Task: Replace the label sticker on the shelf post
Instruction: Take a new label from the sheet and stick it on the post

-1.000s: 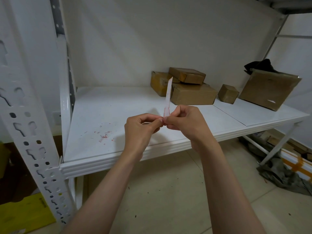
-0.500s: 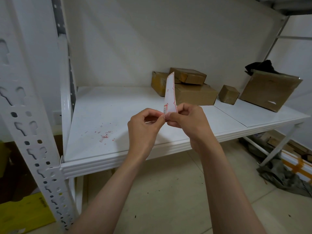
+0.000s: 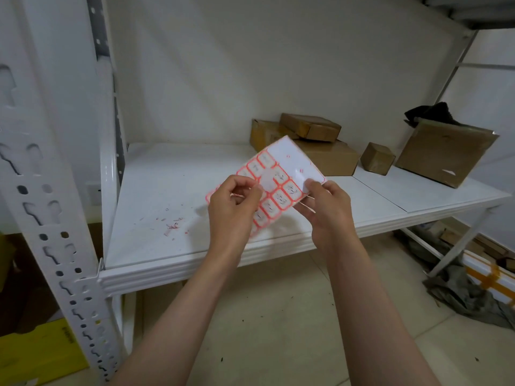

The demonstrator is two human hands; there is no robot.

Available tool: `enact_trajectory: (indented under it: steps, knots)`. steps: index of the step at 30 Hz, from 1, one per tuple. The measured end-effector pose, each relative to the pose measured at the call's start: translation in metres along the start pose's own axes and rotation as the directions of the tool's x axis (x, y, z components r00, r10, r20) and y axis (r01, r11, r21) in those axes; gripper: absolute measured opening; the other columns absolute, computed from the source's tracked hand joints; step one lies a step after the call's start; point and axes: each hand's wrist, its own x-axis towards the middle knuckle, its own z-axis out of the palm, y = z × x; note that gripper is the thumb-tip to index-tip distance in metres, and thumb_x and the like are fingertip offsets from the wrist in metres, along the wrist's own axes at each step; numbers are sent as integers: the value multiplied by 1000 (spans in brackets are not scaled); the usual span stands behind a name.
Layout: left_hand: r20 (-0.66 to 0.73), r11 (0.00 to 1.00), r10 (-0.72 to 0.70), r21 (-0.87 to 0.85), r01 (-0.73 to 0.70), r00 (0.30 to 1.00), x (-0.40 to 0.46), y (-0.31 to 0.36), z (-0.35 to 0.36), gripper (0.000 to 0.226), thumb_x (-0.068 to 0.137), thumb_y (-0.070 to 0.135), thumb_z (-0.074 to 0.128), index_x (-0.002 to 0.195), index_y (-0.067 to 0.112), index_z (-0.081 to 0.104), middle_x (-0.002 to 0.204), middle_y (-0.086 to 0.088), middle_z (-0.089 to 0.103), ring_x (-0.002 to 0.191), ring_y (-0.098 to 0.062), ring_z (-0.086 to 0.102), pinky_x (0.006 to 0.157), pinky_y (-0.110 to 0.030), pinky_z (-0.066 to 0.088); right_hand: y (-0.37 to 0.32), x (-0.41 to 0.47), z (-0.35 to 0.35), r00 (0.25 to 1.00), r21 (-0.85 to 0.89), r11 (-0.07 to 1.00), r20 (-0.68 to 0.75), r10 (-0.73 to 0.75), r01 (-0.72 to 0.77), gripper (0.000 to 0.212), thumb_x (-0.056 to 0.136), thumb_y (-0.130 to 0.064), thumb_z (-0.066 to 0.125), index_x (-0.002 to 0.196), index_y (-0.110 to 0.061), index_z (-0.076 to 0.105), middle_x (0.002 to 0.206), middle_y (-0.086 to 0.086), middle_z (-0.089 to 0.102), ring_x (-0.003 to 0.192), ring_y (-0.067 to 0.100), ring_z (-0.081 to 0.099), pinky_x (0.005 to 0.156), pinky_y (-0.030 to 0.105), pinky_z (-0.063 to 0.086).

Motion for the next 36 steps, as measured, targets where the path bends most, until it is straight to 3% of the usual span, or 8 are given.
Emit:
enact_trajectory:
  steps: [5, 10, 17, 20, 25, 29, 32, 36]
  knots:
    - [-18, 994, 15, 113, -13, 1000, 2, 0, 0, 7, 94, 27, 67, 90, 30, 62, 86, 13, 69, 73, 2, 67, 61, -9, 48, 29, 24, -18, 952, 57, 987, -258, 163, -154, 16, 97, -22, 66, 111, -14, 64, 96, 6, 75, 78, 18, 74, 68, 30, 59]
    - [-19, 996, -4, 87, 6, 1000, 4, 0, -1, 8, 91, 23, 72, 93, 26, 65, 87, 12, 72, 77, 1, 69, 62, -9, 50, 35, 34, -21, 911, 137, 961, -308, 274, -242, 13, 93, -26, 72, 92, -16, 64, 91, 6, 75, 76, 20, 75, 77, 36, 62]
    - [4, 1000, -13, 12, 13, 1000, 7, 3, -9, 10, 86, 14, 76, 92, 20, 70, 88, 2, 75, 81, -12, 74, 77, -25, 60, 35, 45, -22, 872, 244, 946, -387, 299, -216, 12, 89, -14, 76, 92, -5, 67, 78, 9, 71, 54, 10, 60, 47, 19, 48]
    - [6, 1000, 8, 3, -8, 1000, 8, 4, -13, 11, 86, 13, 76, 89, 22, 71, 88, 3, 76, 83, -12, 73, 78, -24, 60, 37, 47, -18, 875, 222, 951, -390, 289, -215, 17, 88, -12, 77, 85, -7, 61, 92, 14, 73, 63, 16, 68, 55, 23, 52]
    - [32, 988, 142, 62, -144, 989, 7, 8, -16, 13, 88, 11, 74, 92, 23, 76, 87, 7, 76, 86, -8, 72, 78, -18, 58, 20, 38, 2, 879, 102, 986, -446, 167, -135, 41, 91, -18, 70, 123, -21, 45, 132, 11, 48, 76, 21, 64, 50, 24, 50]
    - [15, 939, 306, 163, -304, 952, 6, 13, -18, 8, 89, 10, 74, 94, 15, 77, 90, 8, 75, 87, -3, 70, 75, -10, 53, -11, 7, 20, 989, -121, 983, -72, 127, -135, 21, 96, -25, 64, 115, -20, 57, 107, 8, 61, 77, 17, 63, 60, 25, 51]
    - [8, 886, 427, 195, -420, 904, 4, 15, -22, 9, 88, 7, 74, 91, 15, 76, 88, 7, 74, 85, -5, 70, 76, -10, 51, -22, -11, 28, 918, -188, 969, 331, 218, -162, 21, 92, -27, 65, 102, -9, 67, 89, 8, 65, 70, 16, 58, 59, 28, 47]
    - [24, 830, 513, 243, -502, 858, 3, 16, -28, 12, 87, 6, 75, 93, 15, 77, 87, 6, 74, 84, -8, 70, 79, -17, 55, -15, -14, 31, 852, -91, 983, 491, 182, -158, 24, 91, -10, 68, 111, 3, 71, 84, 8, 61, 64, 13, 54, 55, 22, 48]
